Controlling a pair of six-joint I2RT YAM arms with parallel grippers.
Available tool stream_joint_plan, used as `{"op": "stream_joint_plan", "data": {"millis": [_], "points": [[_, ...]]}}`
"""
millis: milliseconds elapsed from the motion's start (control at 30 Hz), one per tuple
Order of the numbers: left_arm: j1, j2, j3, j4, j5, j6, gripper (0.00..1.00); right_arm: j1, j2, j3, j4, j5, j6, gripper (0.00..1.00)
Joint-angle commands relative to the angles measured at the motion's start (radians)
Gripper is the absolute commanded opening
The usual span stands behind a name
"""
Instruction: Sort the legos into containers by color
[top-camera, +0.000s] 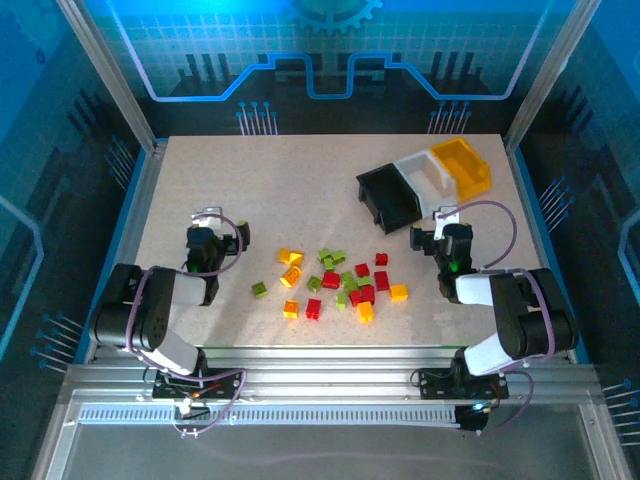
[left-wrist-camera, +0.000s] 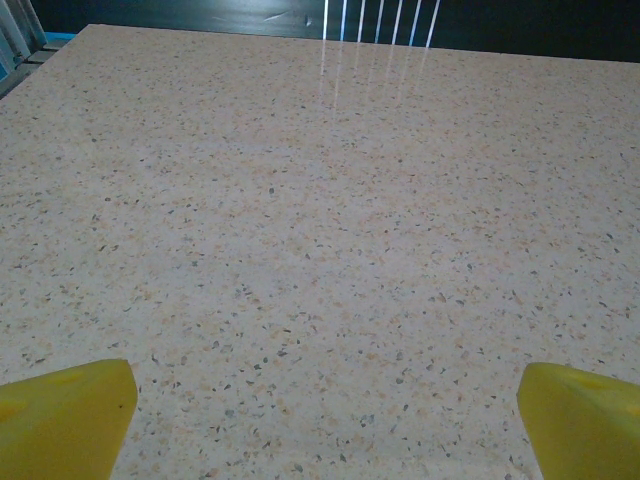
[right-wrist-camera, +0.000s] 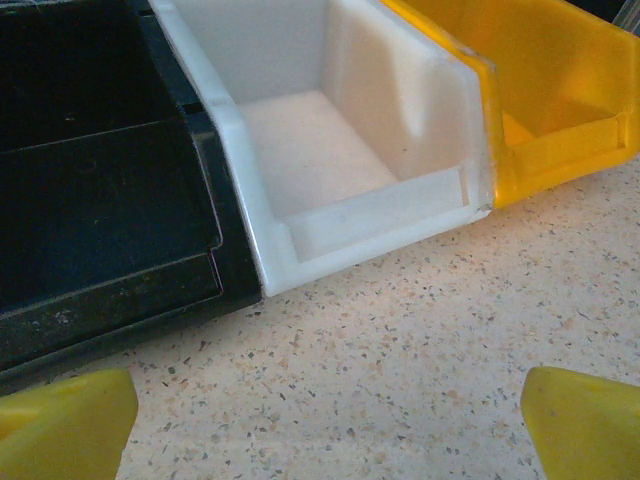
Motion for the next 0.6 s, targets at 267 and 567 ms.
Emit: {"op": "stream_joint_plan", "data": {"millis": [267,567], "points": [[-0.002,-0.226,0.092,-0.285,-0.077,0.000,0.99,0.029,-0.092,0.327,-0.580,0.044,0.047,1.00],[0.004,-0.355,0.163,-0.250,-0.227,-0.381,0.99,0.080,-0.171,0.401,-0.692,0.434,0.300,1.00]]}}
